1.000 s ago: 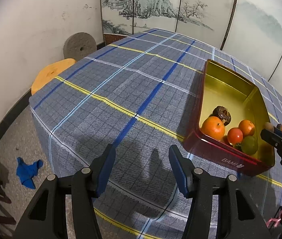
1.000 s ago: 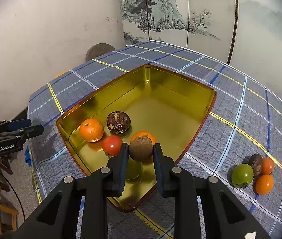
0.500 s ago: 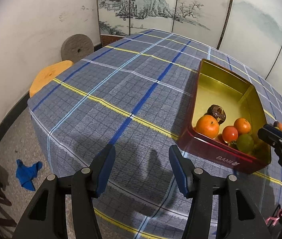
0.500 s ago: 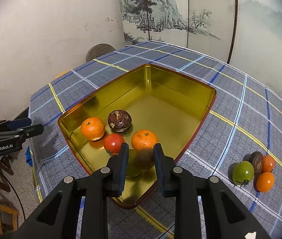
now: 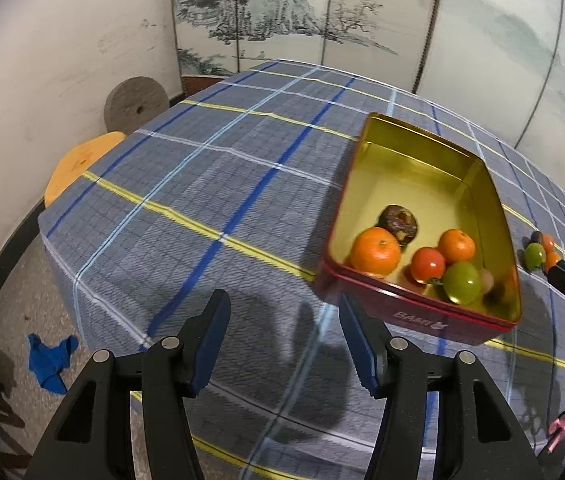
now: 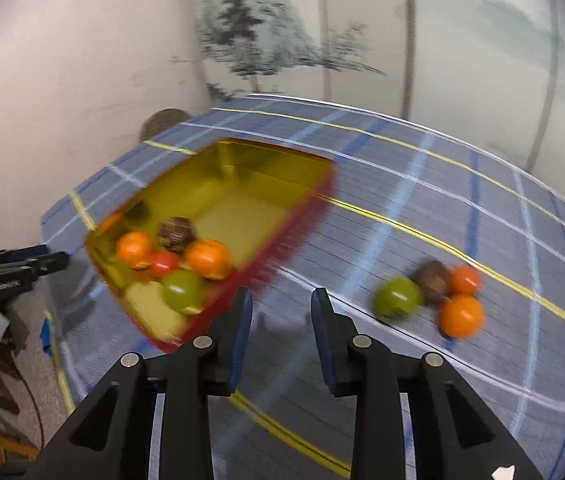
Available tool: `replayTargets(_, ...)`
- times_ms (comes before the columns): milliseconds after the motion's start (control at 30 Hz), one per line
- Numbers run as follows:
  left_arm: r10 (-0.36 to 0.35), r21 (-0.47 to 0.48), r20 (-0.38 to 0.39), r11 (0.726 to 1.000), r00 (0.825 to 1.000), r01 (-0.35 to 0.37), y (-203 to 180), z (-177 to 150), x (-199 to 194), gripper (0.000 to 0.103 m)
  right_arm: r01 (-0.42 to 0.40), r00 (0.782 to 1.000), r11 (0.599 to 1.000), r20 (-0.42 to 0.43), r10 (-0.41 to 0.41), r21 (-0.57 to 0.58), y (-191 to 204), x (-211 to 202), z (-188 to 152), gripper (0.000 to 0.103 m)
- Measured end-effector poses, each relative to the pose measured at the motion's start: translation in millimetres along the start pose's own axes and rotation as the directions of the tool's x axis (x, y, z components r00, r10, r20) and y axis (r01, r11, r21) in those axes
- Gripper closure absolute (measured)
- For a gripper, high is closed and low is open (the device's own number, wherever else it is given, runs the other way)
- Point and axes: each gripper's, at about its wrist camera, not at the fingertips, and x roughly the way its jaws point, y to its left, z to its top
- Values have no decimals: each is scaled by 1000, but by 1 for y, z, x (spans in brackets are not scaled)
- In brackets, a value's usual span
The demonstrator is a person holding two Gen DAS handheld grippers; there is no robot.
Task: Organize fruits
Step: 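Move the open right gripper back toward the remaining fruits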
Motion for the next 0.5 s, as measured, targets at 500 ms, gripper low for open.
replayTargets(500, -118, 145, -12, 982, 993, 119, -88, 17, -2, 45, 159, 985, 978, -87, -148, 139, -99, 16, -27, 73)
